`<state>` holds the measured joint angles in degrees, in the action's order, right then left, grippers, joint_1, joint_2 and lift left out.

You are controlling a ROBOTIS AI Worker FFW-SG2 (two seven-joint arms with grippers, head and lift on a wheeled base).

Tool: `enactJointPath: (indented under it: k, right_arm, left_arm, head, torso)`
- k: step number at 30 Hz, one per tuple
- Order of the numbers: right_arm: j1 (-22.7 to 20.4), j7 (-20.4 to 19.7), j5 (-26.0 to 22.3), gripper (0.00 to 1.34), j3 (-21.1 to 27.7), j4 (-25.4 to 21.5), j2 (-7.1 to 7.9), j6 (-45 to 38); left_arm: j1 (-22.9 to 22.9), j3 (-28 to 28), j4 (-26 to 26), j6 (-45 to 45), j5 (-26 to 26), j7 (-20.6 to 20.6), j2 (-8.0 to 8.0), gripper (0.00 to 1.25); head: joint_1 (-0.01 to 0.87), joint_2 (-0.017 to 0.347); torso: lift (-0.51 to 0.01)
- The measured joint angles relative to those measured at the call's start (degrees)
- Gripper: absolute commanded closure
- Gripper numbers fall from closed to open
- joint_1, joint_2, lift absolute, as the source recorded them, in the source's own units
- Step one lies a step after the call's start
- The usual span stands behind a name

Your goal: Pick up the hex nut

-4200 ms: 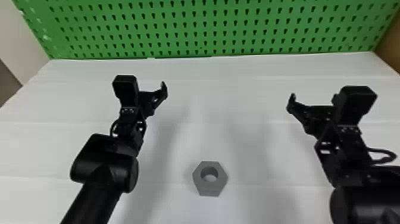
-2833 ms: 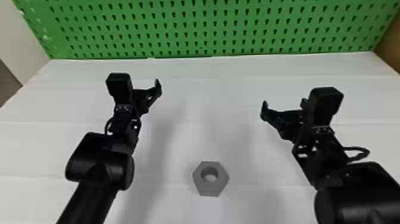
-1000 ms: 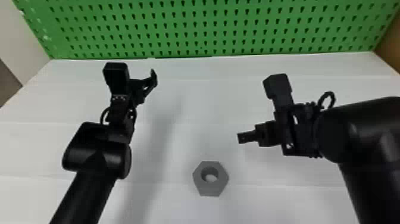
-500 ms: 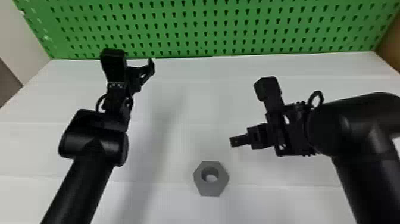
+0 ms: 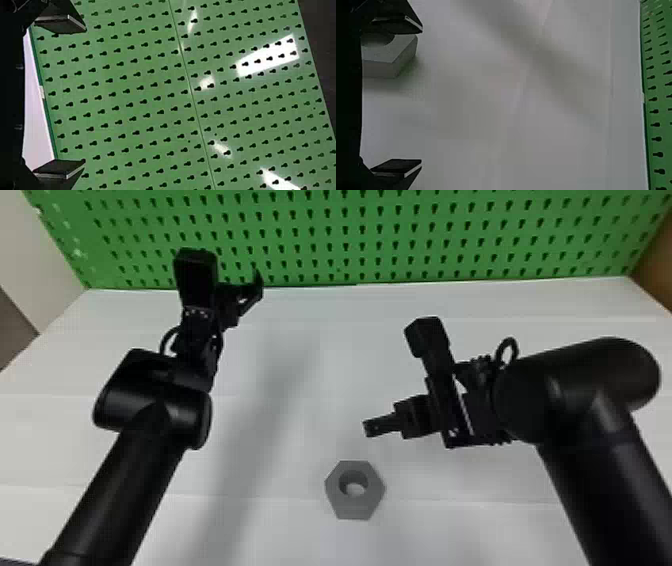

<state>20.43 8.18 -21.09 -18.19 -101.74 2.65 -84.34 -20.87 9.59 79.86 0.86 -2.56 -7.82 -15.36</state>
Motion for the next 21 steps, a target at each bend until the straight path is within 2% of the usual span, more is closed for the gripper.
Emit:
enactJointPath:
  k: [11, 21]
  right_arm:
    - [1.02, 8.13, 0.23, 0.12, -2.32, 3.72, 0.12, 1.83]
    - [2.58, 16.89, 4.93, 0.12, -5.72, 6.06, -0.01, 3.63]
  left_arm:
    - [-3.76, 2.10, -0.69, 0.46, -0.20, -0.91, -2.62, 0.09]
    - [-6.42, 6.18, -1.59, 0.46, -2.47, -3.93, -5.74, 0.09]
  head:
    - [0.785, 0.146]
    - [0.785, 0.146]
  torso:
    - [-0.092]
    - [-0.092]
